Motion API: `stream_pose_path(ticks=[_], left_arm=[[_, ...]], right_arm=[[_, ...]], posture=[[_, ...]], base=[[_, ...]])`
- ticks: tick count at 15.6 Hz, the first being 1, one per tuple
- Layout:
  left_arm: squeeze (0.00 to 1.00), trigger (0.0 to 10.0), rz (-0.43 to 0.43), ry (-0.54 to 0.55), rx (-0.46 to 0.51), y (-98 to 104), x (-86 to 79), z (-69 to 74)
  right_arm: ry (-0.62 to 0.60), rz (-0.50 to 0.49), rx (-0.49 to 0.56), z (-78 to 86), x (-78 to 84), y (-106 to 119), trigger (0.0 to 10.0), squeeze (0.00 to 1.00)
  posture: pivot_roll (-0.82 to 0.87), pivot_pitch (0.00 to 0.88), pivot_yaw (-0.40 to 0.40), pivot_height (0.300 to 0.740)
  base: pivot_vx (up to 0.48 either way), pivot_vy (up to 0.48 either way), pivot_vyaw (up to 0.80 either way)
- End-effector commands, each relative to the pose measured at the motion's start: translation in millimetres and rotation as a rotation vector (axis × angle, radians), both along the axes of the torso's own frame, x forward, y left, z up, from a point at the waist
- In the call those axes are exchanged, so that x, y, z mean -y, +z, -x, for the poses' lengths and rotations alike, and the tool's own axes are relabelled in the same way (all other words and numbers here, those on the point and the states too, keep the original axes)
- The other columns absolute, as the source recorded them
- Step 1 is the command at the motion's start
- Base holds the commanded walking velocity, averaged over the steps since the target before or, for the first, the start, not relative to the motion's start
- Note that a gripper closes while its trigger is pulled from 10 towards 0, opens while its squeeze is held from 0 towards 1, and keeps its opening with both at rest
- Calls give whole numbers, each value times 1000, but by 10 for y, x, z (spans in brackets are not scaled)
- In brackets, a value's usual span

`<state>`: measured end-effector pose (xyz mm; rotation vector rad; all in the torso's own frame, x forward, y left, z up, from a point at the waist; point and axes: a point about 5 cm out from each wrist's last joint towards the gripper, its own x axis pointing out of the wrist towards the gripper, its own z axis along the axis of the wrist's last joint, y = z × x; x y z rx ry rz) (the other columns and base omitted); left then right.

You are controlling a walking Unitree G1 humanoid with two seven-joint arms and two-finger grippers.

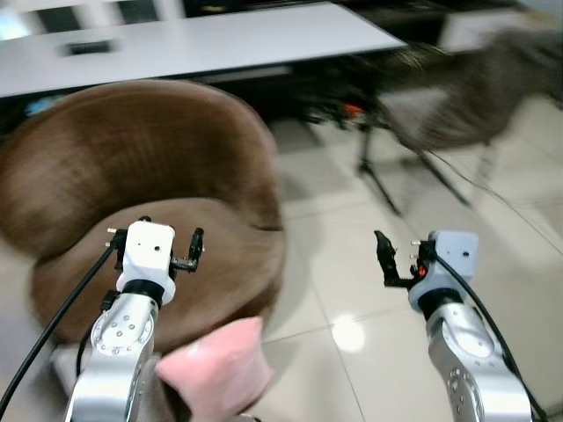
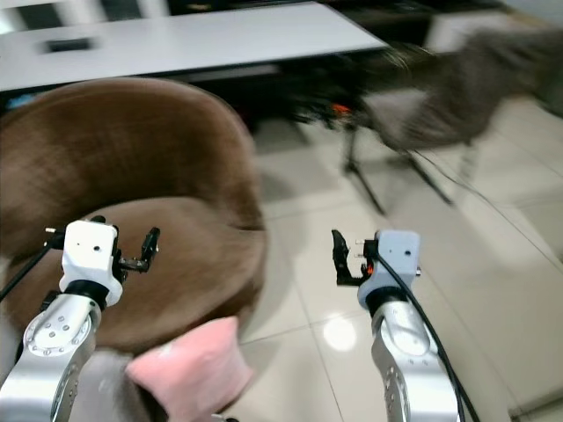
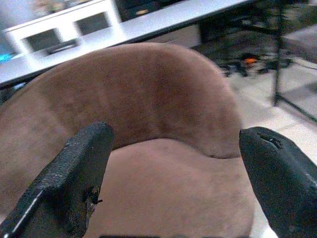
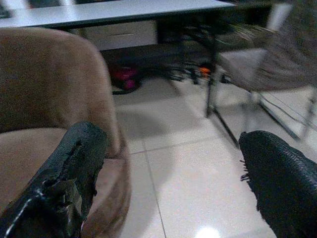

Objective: Move the pillow to the sofa from floor

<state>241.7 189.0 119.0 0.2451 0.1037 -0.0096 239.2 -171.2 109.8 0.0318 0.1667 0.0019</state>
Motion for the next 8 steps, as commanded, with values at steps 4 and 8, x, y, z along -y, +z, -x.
stream_pose_path(ticks=[4,8], left_arm=[[1000,10000,-18,-20,34,65,73,40],[1000,10000,-20,-32,24,54,88,-18]], right_arm=[[-35,-17,-29,14,63,-89,10000,1000],[-122,68,3,37,145,-71,10000,1000]], posture=[[39,0,23,740],[23,0,43,740]], base=[[0,-367,472],[0,-368,0]])
